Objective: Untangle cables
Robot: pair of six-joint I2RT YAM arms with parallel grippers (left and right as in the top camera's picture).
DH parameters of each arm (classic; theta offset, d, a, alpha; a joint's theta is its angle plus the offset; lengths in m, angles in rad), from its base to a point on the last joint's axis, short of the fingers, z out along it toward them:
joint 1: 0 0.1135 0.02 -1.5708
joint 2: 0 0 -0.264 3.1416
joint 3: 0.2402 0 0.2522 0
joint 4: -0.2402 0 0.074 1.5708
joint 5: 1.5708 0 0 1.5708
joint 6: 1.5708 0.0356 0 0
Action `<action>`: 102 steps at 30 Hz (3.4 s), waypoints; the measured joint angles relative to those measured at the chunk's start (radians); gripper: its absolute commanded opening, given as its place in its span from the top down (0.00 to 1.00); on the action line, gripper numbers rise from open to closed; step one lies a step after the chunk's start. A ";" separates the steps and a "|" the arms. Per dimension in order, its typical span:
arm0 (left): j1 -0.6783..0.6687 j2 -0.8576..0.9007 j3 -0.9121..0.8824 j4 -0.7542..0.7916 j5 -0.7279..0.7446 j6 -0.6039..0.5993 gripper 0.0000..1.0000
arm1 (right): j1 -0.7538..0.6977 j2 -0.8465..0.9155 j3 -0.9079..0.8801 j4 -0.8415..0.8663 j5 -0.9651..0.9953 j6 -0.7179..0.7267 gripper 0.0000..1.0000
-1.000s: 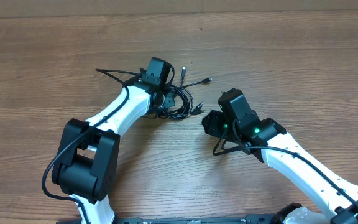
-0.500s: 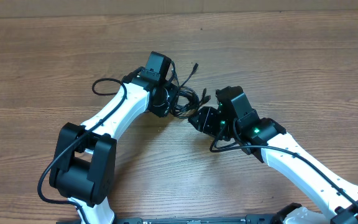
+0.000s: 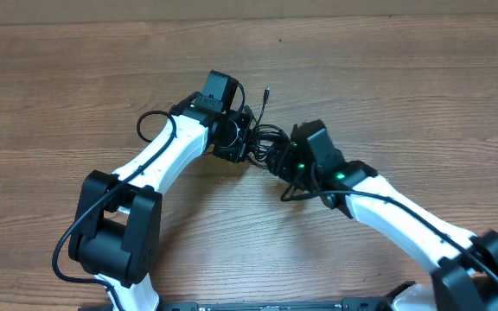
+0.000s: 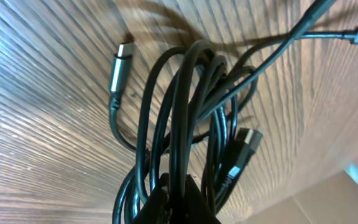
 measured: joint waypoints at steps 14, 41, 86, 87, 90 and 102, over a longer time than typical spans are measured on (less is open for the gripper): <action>0.000 0.000 0.000 0.002 0.015 -0.003 0.96 | 0.041 0.036 0.000 0.029 0.108 -0.040 0.62; 0.006 0.000 0.002 0.016 0.201 0.088 0.96 | 0.039 0.060 0.000 -0.011 0.251 0.191 0.62; 0.018 0.000 0.002 -0.016 -0.119 0.935 0.05 | 0.006 0.074 0.000 -0.009 0.267 0.224 0.27; 0.018 0.000 0.002 -0.024 -0.126 0.965 0.07 | 0.006 0.074 0.000 -0.009 0.267 0.224 0.26; 0.018 -0.001 0.002 -0.050 -0.149 1.017 0.13 | 0.006 0.074 0.000 -0.009 0.267 0.224 0.26; 0.018 0.052 0.002 -0.017 -0.187 1.006 0.30 | 0.006 0.074 0.000 -0.004 0.266 0.224 0.24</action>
